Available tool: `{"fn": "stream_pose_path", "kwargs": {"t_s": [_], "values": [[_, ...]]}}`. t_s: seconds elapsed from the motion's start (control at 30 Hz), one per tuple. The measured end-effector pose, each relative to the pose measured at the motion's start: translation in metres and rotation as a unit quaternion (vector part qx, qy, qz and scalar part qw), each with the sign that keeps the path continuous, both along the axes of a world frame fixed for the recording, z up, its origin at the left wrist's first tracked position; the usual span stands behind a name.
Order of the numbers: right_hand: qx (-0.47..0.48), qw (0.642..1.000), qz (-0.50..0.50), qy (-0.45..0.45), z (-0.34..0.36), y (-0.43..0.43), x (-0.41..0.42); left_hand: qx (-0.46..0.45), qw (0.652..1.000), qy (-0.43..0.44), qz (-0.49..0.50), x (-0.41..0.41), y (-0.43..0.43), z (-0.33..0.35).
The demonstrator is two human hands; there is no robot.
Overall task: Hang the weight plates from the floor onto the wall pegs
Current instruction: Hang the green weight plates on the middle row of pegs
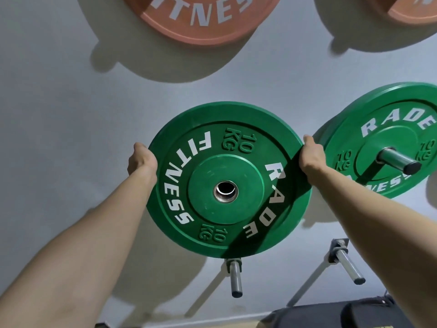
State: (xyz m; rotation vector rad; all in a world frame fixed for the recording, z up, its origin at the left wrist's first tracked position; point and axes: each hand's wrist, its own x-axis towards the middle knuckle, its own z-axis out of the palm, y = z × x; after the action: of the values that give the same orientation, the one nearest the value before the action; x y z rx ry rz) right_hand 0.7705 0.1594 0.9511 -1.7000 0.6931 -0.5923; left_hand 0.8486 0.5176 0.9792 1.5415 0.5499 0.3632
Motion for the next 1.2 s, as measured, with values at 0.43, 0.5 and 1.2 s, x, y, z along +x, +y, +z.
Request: {"fn": "stream_pose_path", "kwargs": {"t_s": [0.43, 0.5, 1.2], "values": [[0.011, 0.998, -0.044, -0.053, -0.036, -0.019, 0.057, 0.074, 0.996, -0.041, 0.025, 0.040, -0.013, -0.022], [-0.017, 0.995, -0.082, -0.053, -0.043, -0.020, 0.064, 0.097, 0.993, -0.064, 0.036, 0.045, -0.017, -0.024], [-0.013, 0.973, -0.221, 0.064, -0.082, -0.020, 0.139, 0.247, 0.926, -0.240, 0.150, 0.148, -0.050, -0.015]]}}
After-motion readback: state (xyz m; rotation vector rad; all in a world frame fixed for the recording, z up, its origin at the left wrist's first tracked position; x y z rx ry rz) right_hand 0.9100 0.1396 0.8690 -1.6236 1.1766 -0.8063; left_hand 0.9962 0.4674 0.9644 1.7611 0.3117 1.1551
